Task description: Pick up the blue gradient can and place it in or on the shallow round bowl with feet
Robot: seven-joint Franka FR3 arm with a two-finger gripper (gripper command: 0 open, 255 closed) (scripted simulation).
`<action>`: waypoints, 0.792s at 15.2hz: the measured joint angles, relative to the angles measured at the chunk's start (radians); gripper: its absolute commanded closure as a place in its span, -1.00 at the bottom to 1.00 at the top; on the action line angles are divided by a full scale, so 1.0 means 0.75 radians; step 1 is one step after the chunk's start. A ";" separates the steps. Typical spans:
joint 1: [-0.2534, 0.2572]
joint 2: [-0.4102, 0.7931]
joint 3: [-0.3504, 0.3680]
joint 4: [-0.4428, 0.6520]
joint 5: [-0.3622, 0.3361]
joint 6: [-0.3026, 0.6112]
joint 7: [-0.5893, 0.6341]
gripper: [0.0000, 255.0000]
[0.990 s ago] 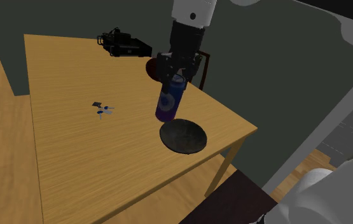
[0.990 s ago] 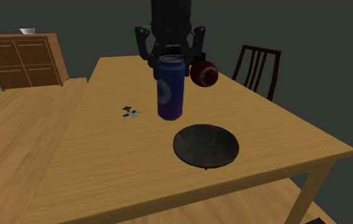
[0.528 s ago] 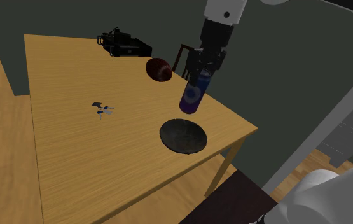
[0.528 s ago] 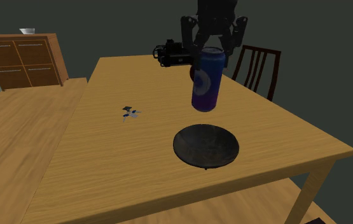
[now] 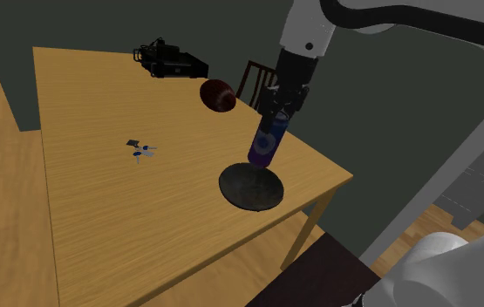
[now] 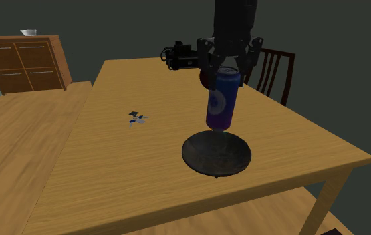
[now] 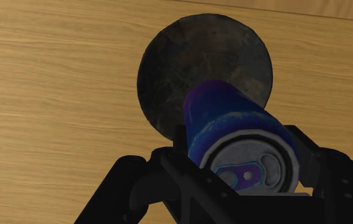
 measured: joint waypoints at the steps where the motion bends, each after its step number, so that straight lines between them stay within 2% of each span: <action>1: 0.001 -0.006 0.000 -0.023 0.002 0.016 -0.002 1.00; 12: 0.011 -0.049 0.011 -0.257 0.018 0.210 -0.010 1.00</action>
